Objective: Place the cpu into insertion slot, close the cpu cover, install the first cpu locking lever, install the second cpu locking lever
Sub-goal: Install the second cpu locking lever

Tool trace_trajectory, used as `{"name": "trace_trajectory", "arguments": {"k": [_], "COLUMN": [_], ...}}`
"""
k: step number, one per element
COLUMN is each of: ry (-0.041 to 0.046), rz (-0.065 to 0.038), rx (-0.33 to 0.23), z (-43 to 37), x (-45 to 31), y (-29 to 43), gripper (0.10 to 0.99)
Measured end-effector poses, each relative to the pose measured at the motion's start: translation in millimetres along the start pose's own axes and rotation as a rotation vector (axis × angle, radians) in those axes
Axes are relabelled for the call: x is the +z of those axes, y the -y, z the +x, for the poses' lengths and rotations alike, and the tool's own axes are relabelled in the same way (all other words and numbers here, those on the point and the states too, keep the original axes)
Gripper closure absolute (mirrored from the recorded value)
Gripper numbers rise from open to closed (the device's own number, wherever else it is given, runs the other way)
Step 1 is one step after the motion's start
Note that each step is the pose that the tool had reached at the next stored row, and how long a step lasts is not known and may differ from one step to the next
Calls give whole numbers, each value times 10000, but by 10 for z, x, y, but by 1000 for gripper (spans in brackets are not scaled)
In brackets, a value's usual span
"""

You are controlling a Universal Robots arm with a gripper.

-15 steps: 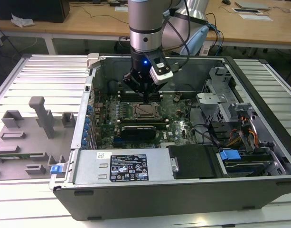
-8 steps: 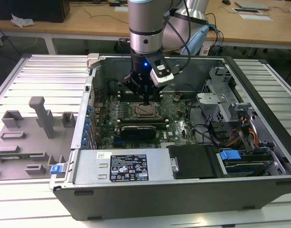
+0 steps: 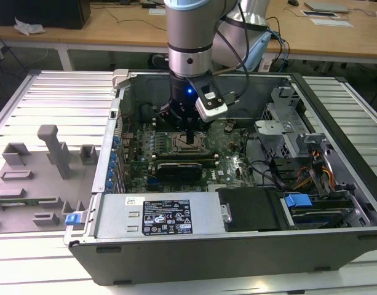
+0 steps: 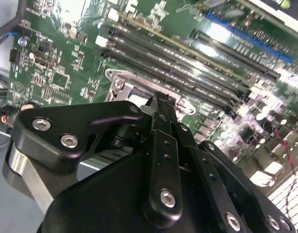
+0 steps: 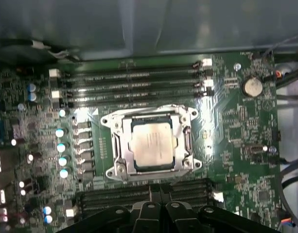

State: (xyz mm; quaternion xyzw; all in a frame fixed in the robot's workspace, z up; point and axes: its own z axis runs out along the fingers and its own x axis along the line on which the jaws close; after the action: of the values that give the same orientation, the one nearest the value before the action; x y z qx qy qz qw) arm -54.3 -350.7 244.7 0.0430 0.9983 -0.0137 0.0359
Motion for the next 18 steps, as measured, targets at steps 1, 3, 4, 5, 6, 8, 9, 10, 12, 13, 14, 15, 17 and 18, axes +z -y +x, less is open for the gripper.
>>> {"name": "trace_trajectory", "arguments": {"k": [1, 3, 4, 5, 6, 8, 9, 10, 12, 13, 14, 15, 17, 18], "ry": [-6, -13, -13, -13, -13, -14, -13, -14, -15, -23, -27, -30, -43, -53], "rz": [-1, 1, 1, 2, 2, 4, 2, 1, -31, -152, -229, -302, -477, -613], "rx": [0, 0, 1, 0, -1, -1, -1, 0, 1, 9, 14, 19, 30, 38], "z": [0, 1, 2, 4, 11, 52, 85, 109, 133, 144, 151, 159, 165, 171], "x": [5, 31, 41, 58, 71, 91, 99, 110, 138, 147, 150, 154, 160, 163], "y": [8, 21, 22, 23, 23, 27, 29, 34, 66, 85, 97, 108, 145, 166], "gripper": [980, 980, 980, 980, 980, 980, 980, 980, 980, 980, 980, 980, 980, 980]}}
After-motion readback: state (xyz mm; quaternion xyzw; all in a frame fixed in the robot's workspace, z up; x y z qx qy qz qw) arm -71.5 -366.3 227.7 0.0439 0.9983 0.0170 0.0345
